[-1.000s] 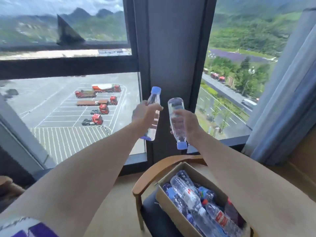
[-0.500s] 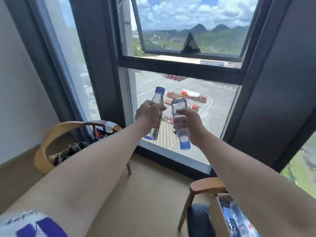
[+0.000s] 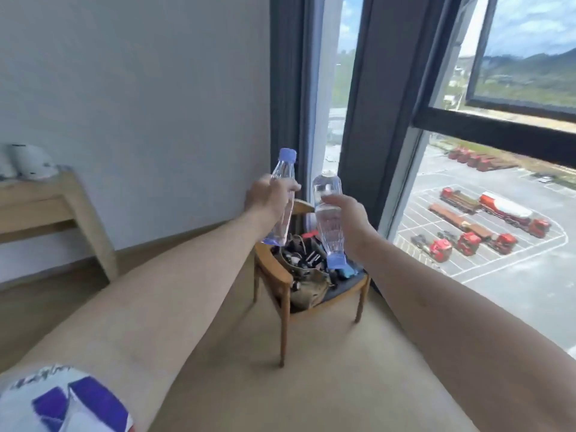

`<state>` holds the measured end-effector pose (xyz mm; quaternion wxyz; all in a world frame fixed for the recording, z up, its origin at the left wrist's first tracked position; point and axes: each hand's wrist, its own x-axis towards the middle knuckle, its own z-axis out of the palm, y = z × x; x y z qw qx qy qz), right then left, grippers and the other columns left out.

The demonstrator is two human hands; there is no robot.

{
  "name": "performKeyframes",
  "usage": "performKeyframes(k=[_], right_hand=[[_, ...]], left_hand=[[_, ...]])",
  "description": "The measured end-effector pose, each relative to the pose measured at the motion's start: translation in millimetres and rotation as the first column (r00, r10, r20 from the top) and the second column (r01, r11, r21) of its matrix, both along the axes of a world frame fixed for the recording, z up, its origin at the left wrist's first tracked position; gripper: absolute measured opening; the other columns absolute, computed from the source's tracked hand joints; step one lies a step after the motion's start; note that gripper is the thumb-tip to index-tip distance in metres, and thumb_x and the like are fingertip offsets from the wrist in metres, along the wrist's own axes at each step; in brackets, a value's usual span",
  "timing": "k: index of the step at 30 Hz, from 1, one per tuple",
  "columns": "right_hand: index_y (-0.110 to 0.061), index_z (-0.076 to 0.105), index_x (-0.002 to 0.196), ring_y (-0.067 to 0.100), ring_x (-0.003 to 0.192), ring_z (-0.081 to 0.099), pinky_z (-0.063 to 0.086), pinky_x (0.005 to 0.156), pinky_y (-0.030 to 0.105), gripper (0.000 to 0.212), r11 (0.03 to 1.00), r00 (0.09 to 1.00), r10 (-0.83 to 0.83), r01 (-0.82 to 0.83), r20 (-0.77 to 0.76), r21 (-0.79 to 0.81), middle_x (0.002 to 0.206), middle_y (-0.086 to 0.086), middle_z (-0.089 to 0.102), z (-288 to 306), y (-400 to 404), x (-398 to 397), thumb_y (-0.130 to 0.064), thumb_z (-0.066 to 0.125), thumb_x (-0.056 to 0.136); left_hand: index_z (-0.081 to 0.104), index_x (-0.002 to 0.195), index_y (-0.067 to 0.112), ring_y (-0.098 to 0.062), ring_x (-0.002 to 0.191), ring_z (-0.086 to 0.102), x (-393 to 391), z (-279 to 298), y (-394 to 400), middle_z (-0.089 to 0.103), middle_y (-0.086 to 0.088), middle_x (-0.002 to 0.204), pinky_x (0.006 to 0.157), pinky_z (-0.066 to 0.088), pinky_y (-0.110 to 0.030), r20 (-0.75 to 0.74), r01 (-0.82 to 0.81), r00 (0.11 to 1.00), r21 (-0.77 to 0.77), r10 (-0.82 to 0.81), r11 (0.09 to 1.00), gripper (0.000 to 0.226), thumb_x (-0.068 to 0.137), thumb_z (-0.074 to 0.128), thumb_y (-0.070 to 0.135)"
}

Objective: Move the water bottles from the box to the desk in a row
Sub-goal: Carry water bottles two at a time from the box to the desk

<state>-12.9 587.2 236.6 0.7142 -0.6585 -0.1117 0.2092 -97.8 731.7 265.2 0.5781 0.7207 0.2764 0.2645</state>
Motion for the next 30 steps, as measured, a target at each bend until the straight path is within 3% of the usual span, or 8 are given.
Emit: performKeyframes(k=[3,6,9,13,20,25,27,30], right_hand=[[-0.009,0.069,0.105,0.025,0.059,0.062,0.054,0.060,0.036,0.031,0.983,0.982,0.181,-0.182,-0.057,-0.011,0.079,0.011,0.069,2,114,-46,-0.031,0.071,0.083],[-0.008,0.069,0.103,0.023,0.050,0.063,0.057,0.057,0.039,0.034,0.985,0.984,0.172,-0.171,-0.056,0.014,0.070,0.009,0.070,-2,150,-54,-0.031,0.073,0.078],[-0.008,0.067,0.099,0.020,0.041,0.058,0.052,0.045,0.032,0.030,0.951,0.947,0.307,-0.309,-0.097,-0.009,0.057,0.003,0.065,-2,231,-90,-0.028,0.073,0.078],[-0.009,0.063,0.101,0.025,0.045,0.056,0.052,0.052,0.033,0.032,0.883,0.870,0.465,-0.470,-0.161,0.011,0.059,0.005,0.064,-5,326,-130,-0.027,0.071,0.076],[-0.005,0.063,0.109,0.029,0.052,0.060,0.053,0.056,0.036,0.039,0.746,0.734,0.657,-0.666,-0.173,0.008,0.065,0.011,0.068,-19,482,-174,-0.027,0.072,0.077],[-0.002,0.061,0.104,0.028,0.050,0.059,0.052,0.051,0.033,0.032,0.650,0.642,0.749,-0.760,-0.163,-0.009,0.067,0.015,0.064,-20,589,-176,-0.022,0.071,0.081],[-0.001,0.061,0.102,0.027,0.048,0.058,0.052,0.048,0.032,0.030,0.610,0.606,0.778,-0.792,-0.167,-0.031,0.068,0.015,0.063,-17,633,-172,-0.021,0.071,0.082],[-0.004,0.062,0.101,0.028,0.050,0.059,0.053,0.049,0.033,0.028,0.563,0.556,0.810,-0.826,-0.188,-0.020,0.071,0.014,0.063,-10,696,-169,-0.023,0.071,0.082]], left_hand=[[0.069,0.085,0.022,-0.021,0.061,0.070,-54,-4,104,0.073,0.002,0.068,0.054,0.055,-0.032,0.035,-0.175,0.984,-0.012,0.175,0.985,0.032,0.061,0.069,0.043],[0.067,0.083,0.021,-0.006,0.039,0.060,-75,-4,127,0.065,0.012,0.051,0.036,0.039,-0.018,0.007,-0.179,0.984,-0.011,0.179,0.984,0.026,0.065,0.070,0.040],[0.065,0.087,0.023,-0.008,0.049,0.064,-128,-5,193,0.069,0.010,0.059,0.051,0.045,-0.025,-0.001,-0.317,0.948,-0.043,0.317,0.947,0.033,0.061,0.069,0.044],[0.065,0.092,0.022,-0.026,0.079,0.068,-183,-14,271,0.071,0.000,0.083,0.075,0.054,-0.042,-0.026,-0.484,0.875,-0.076,0.484,0.872,0.041,0.058,0.070,0.045],[0.066,0.090,0.026,-0.006,0.052,0.063,-247,-28,390,0.068,0.010,0.060,0.040,0.042,-0.022,-0.041,-0.701,0.713,-0.064,0.700,0.711,0.032,0.062,0.070,0.043],[0.067,0.094,0.021,0.003,0.036,0.054,-256,-27,481,0.061,0.022,0.048,0.041,0.040,-0.021,-0.058,-0.772,0.635,-0.053,0.770,0.633,0.031,0.069,0.073,0.039],[0.067,0.091,0.022,0.000,0.039,0.057,-256,-20,516,0.063,0.017,0.050,0.038,0.040,-0.019,-0.063,-0.808,0.589,-0.037,0.805,0.588,0.032,0.066,0.073,0.042],[0.067,0.086,0.024,-0.014,0.054,0.065,-256,-8,568,0.067,0.008,0.060,0.052,0.044,-0.026,-0.063,-0.854,0.521,-0.037,0.852,0.519,0.034,0.060,0.072,0.047]])
